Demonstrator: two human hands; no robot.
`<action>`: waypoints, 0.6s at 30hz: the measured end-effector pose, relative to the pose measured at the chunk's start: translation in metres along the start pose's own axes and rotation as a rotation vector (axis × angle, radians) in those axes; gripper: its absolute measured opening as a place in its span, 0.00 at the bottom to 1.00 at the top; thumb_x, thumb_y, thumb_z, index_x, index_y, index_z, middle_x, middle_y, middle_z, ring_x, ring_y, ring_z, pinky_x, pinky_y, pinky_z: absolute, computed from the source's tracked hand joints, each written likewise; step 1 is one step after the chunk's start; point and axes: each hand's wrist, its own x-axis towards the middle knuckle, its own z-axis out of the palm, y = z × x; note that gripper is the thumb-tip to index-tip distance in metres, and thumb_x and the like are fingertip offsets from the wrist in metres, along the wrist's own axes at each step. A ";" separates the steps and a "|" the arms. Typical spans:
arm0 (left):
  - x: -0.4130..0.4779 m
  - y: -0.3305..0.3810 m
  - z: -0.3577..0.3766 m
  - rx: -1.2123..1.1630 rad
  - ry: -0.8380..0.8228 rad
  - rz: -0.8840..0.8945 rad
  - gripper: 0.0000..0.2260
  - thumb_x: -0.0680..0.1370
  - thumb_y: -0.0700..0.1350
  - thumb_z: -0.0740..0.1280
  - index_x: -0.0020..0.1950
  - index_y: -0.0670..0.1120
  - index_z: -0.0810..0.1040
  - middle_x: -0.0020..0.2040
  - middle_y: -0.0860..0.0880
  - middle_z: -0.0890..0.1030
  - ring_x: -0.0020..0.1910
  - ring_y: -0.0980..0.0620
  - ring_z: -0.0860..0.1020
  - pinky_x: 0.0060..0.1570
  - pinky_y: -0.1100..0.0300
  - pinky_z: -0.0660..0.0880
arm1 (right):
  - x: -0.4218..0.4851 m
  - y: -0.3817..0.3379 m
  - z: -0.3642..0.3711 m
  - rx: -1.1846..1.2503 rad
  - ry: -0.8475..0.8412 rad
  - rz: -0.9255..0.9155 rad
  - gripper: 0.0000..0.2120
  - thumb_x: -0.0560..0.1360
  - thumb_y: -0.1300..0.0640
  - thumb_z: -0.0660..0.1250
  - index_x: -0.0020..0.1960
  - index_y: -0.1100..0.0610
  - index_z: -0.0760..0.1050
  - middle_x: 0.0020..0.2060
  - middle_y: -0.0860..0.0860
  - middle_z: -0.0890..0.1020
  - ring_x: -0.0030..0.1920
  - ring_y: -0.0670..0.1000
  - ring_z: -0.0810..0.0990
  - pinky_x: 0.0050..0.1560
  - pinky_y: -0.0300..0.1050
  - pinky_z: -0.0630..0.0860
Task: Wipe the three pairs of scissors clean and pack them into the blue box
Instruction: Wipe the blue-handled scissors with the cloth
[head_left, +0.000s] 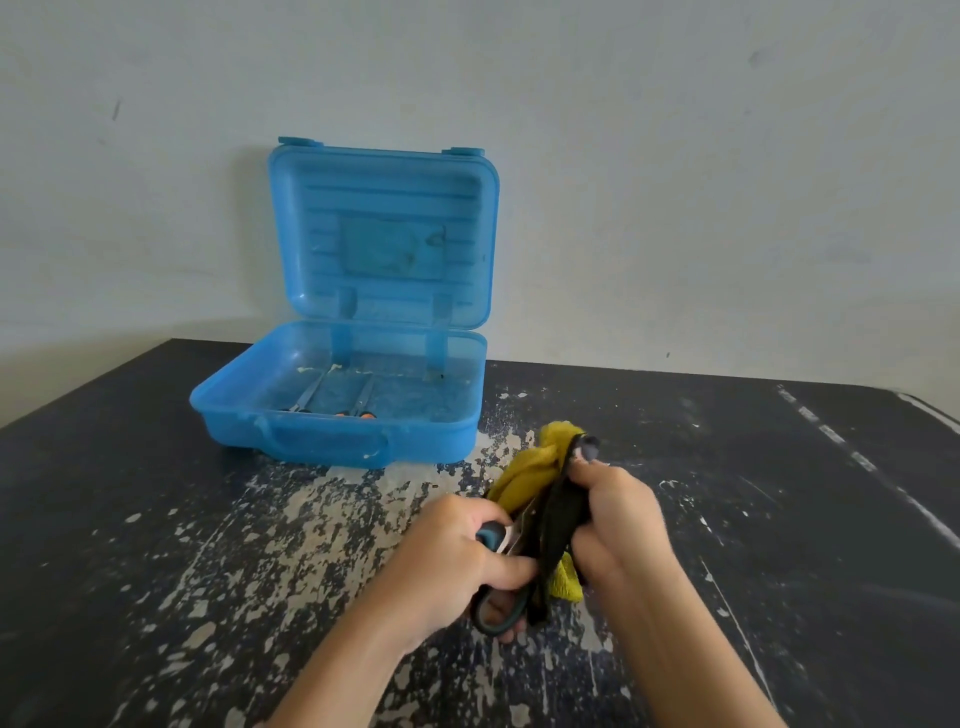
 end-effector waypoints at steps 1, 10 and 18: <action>-0.003 0.001 0.000 0.009 -0.011 -0.007 0.05 0.71 0.35 0.73 0.39 0.42 0.79 0.38 0.42 0.83 0.33 0.52 0.83 0.33 0.65 0.78 | 0.004 -0.005 -0.003 0.041 0.036 -0.017 0.06 0.76 0.68 0.59 0.44 0.66 0.75 0.40 0.61 0.79 0.36 0.56 0.79 0.40 0.52 0.78; 0.000 0.003 -0.009 -0.168 0.150 0.014 0.03 0.73 0.32 0.69 0.44 0.34 0.76 0.33 0.41 0.83 0.30 0.45 0.82 0.34 0.50 0.81 | -0.006 -0.011 -0.016 0.011 -0.024 -0.036 0.10 0.77 0.59 0.61 0.48 0.65 0.77 0.43 0.60 0.82 0.37 0.55 0.82 0.35 0.48 0.81; 0.000 -0.003 -0.008 0.135 0.183 0.079 0.04 0.73 0.33 0.68 0.47 0.38 0.80 0.41 0.37 0.83 0.37 0.42 0.83 0.36 0.52 0.81 | -0.038 0.020 0.018 -0.239 -0.185 -0.021 0.10 0.73 0.73 0.60 0.34 0.67 0.75 0.29 0.59 0.79 0.28 0.54 0.79 0.27 0.42 0.76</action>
